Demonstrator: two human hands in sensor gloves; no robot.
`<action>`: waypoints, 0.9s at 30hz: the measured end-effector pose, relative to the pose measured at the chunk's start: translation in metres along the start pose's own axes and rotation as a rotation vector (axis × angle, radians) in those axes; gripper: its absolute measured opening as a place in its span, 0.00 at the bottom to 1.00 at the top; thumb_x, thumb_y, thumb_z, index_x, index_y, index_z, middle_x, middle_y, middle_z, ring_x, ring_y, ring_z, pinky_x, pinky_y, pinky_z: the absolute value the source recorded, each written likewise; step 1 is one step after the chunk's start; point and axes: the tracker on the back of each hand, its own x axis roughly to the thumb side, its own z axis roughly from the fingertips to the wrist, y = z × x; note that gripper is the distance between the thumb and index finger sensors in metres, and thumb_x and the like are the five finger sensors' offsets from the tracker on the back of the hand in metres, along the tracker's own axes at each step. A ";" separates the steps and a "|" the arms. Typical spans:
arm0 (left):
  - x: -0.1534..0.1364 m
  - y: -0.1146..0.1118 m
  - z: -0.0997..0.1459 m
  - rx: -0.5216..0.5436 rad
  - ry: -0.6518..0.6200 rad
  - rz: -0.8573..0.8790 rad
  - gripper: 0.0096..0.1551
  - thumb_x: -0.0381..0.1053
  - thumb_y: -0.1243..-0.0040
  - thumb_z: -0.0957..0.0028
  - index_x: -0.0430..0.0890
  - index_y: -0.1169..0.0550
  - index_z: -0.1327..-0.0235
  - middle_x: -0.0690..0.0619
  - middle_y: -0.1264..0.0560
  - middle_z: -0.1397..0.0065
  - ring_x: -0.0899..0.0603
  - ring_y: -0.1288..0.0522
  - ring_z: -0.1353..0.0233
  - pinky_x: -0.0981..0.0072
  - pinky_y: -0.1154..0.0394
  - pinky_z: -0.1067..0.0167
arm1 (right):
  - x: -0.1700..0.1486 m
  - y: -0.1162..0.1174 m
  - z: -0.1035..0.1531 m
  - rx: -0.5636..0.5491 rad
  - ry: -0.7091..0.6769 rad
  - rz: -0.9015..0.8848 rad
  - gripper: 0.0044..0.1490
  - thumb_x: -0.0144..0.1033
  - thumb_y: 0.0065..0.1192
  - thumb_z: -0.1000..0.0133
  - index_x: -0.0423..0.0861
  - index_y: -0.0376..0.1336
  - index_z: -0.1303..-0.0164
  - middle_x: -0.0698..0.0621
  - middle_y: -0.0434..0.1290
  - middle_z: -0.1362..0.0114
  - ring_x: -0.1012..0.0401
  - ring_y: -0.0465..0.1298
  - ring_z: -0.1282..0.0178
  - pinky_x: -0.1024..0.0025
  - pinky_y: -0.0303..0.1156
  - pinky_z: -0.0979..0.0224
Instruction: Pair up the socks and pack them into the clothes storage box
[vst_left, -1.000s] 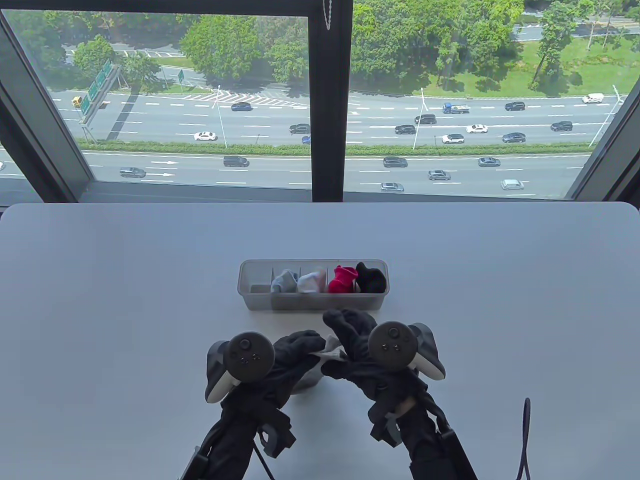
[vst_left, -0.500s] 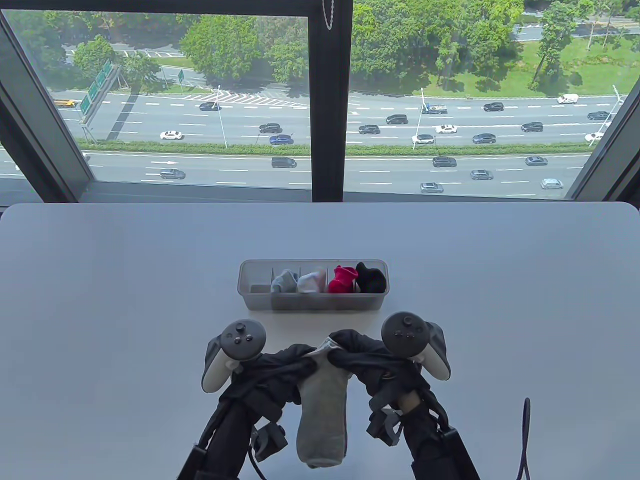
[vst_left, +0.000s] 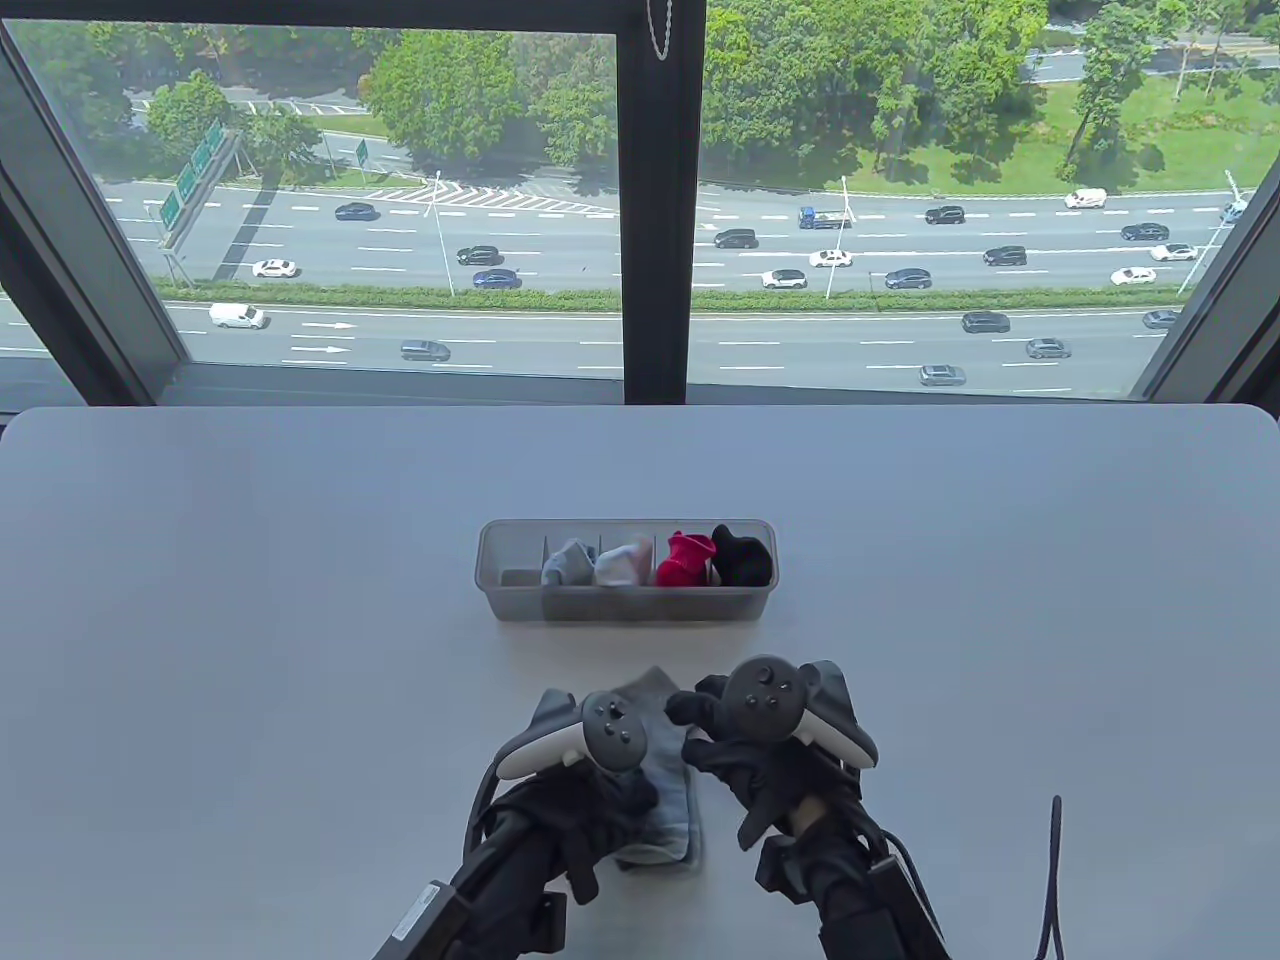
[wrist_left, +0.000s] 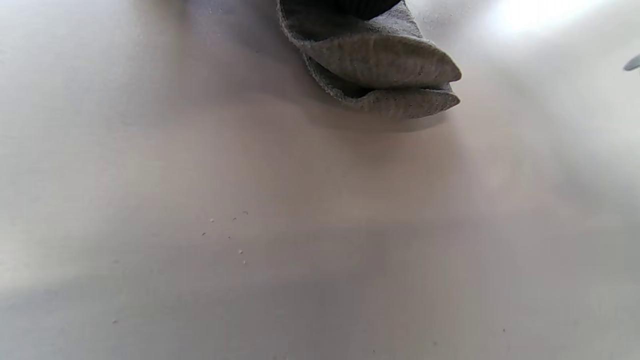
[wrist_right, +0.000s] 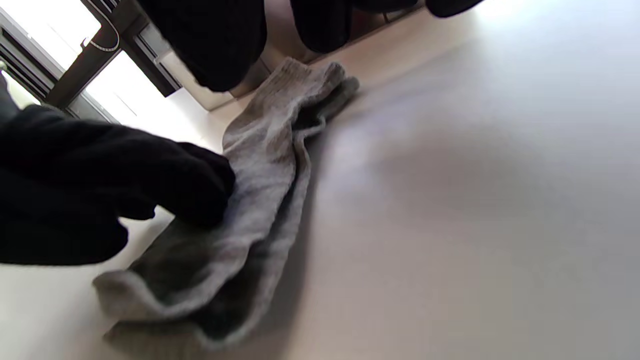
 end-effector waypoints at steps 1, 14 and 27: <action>-0.008 0.002 -0.001 -0.002 0.007 0.029 0.31 0.41 0.57 0.35 0.49 0.46 0.19 0.52 0.60 0.13 0.38 0.68 0.14 0.28 0.61 0.24 | 0.003 0.007 -0.005 0.144 0.002 0.008 0.37 0.36 0.62 0.37 0.52 0.52 0.18 0.30 0.44 0.12 0.33 0.39 0.16 0.31 0.46 0.21; -0.028 0.004 -0.003 0.023 -0.013 0.147 0.42 0.56 0.43 0.40 0.56 0.53 0.23 0.53 0.65 0.14 0.36 0.76 0.18 0.29 0.71 0.28 | 0.003 0.041 -0.024 0.135 0.094 -0.016 0.23 0.42 0.55 0.36 0.56 0.57 0.31 0.34 0.29 0.15 0.34 0.26 0.21 0.31 0.27 0.24; -0.028 0.003 -0.005 0.186 -0.019 0.199 0.21 0.47 0.57 0.34 0.47 0.32 0.29 0.54 0.58 0.13 0.36 0.71 0.17 0.29 0.70 0.28 | -0.001 0.042 -0.024 0.104 0.073 -0.181 0.26 0.43 0.54 0.37 0.53 0.59 0.29 0.34 0.27 0.16 0.36 0.22 0.23 0.34 0.22 0.28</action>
